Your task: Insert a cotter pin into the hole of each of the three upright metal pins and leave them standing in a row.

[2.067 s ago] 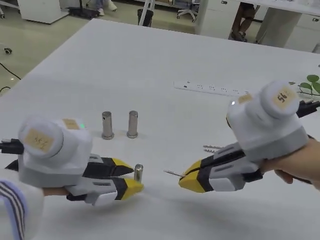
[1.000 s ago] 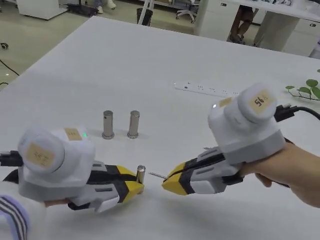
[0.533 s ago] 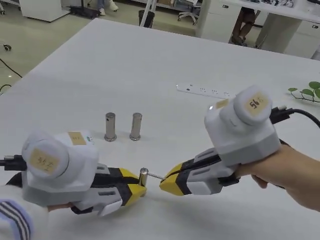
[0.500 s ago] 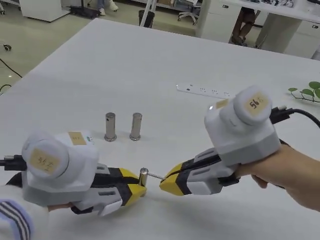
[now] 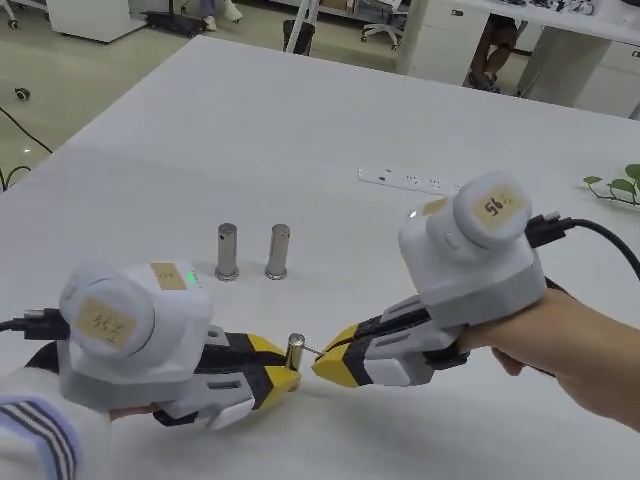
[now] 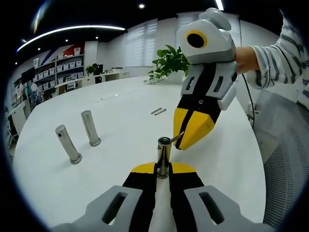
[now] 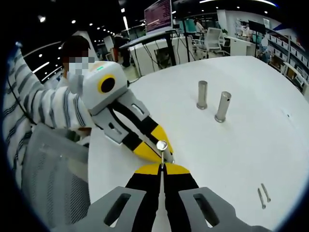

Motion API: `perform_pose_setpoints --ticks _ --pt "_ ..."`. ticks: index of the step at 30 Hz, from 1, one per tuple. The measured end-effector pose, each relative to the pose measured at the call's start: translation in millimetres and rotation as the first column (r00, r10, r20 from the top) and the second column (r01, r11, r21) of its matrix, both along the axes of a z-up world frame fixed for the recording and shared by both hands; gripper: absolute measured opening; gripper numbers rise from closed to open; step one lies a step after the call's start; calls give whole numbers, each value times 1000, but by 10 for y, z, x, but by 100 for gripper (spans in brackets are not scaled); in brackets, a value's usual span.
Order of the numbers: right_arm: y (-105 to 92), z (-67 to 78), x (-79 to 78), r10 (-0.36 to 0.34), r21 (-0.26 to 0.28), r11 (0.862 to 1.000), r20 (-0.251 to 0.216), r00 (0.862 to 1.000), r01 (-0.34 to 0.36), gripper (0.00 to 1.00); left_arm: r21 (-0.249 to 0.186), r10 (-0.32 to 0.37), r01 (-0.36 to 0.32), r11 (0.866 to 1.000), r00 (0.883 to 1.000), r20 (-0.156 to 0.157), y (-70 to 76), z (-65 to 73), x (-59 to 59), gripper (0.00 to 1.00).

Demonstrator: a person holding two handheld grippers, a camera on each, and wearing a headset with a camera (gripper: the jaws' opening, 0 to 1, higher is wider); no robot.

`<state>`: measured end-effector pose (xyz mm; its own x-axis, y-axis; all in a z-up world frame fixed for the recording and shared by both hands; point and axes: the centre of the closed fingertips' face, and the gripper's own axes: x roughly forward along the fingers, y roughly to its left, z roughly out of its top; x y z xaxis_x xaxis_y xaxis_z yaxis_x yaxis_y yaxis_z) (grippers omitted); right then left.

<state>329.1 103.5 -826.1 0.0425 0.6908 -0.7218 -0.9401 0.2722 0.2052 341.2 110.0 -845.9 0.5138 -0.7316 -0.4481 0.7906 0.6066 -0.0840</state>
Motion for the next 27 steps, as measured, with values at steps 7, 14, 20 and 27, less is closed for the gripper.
perform_pose_setpoints --ticks 7,14,20,27 --pt "43 -7 10 27 -5 1000 25 999 -27 4 -3 1 -1 1000 1000 -4 8 2 1 7" --pt "28 48 22 48 8 999 58 997 -48 11 -3 0 0 1000 1000 -4 17 4 1 7" --pt "-74 98 13 53 2 999 59 997 -53 9 -2 1 -1 1000 1000 -4 22 4 2 7" --pt "-72 109 6 57 10 998 53 997 -58 4 -2 2 -2 1000 1000 -5 21 2 0 7"
